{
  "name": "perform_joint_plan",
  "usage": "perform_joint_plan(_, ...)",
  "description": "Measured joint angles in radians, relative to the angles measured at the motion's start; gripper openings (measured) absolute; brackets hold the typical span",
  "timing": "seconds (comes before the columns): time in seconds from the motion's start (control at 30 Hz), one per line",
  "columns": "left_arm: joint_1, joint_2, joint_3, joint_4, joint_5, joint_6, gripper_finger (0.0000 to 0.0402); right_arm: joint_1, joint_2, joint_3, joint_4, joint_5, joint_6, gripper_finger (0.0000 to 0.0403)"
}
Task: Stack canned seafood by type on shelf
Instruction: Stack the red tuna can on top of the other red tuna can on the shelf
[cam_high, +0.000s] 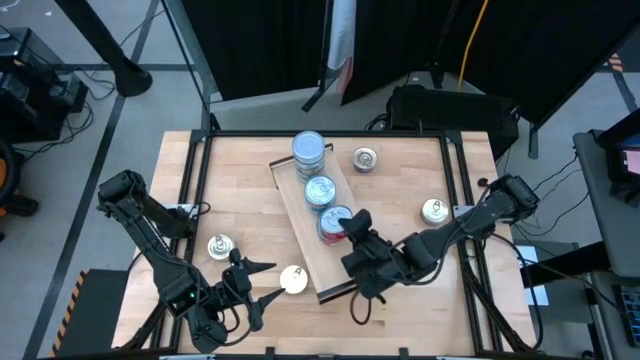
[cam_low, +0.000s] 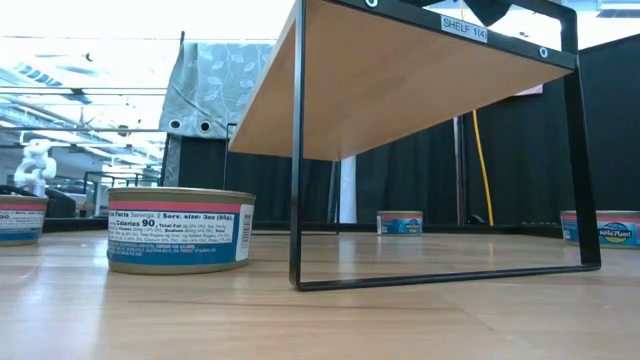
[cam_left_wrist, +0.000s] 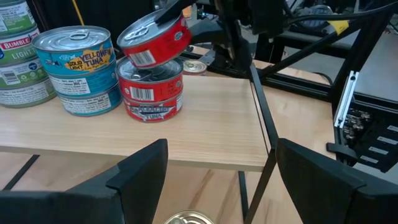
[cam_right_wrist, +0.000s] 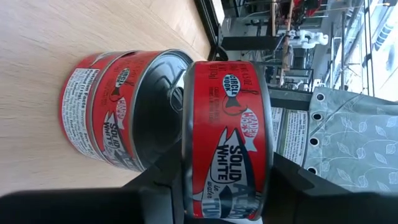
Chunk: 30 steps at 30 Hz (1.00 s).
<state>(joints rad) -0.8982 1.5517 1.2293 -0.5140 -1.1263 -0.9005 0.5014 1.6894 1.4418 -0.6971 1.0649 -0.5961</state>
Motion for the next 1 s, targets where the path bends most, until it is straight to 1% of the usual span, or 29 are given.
perform_joint_plan(0.17, 0.0, 0.0, 0.0, -0.002, 0.0, 0.0, 0.0297, -0.012, 0.0, 0.0, 0.022, -0.012, -0.002, 0.015)
perform_joint_plan(0.33, -0.001, 0.0, 0.0, -0.002, 0.001, 0.0, 0.0297, -0.03, 0.0, 0.0, 0.062, -0.14, -0.008, 0.0186)
perform_joint_plan(0.5, -0.002, 0.0, 0.0, 0.0, 0.019, -0.003, 0.0297, -0.051, 0.0, 0.0, 0.066, -0.192, 0.023, 0.0213)
perform_joint_plan(0.67, -0.012, 0.0, 0.0, 0.0, 0.019, -0.003, 0.0297, -0.062, -0.013, 0.0, 0.07, -0.241, 0.036, 0.0228)
perform_joint_plan(0.83, -0.021, 0.0, 0.0, 0.001, 0.02, -0.008, 0.0297, -0.068, -0.057, 0.0, 0.078, -0.349, 0.081, 0.0241)
perform_joint_plan(1.0, -0.021, 0.0, 0.0, 0.001, 0.024, -0.008, 0.0297, -0.083, -0.1, 0.0, 0.082, -0.416, 0.119, 0.0252)
